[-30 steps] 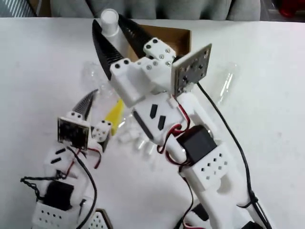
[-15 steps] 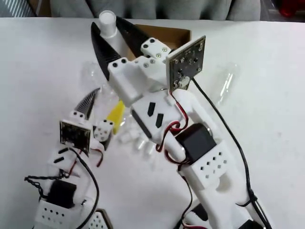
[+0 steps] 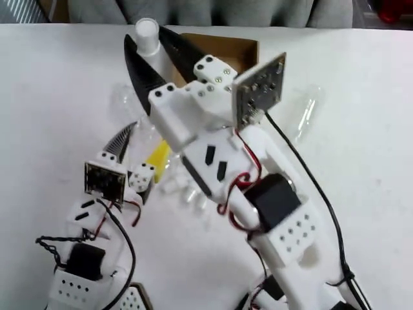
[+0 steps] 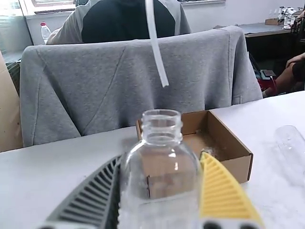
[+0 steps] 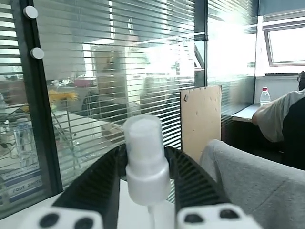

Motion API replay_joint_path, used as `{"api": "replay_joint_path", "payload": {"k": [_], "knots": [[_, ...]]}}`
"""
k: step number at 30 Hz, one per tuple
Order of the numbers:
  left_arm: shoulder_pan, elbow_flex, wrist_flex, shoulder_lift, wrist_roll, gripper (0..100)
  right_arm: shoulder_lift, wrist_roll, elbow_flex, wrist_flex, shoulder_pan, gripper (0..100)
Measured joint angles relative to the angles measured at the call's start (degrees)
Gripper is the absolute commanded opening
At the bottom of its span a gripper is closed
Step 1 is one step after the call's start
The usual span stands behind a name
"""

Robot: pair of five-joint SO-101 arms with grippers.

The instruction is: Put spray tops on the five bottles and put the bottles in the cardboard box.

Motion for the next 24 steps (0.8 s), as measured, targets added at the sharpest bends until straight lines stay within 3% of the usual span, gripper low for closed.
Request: {"api": "replay_joint_path", "payload": {"k": [5, 24], "knots": [[0.0, 0.0, 0.0, 0.0, 0.0, 3, -1.05, 0.0, -2.55, 5.1, -1.76, 1.5], [0.0, 0.0, 0.0, 0.0, 0.0, 2, 5.01, 0.0, -2.55, 5.27, -2.64, 1.4]]}}
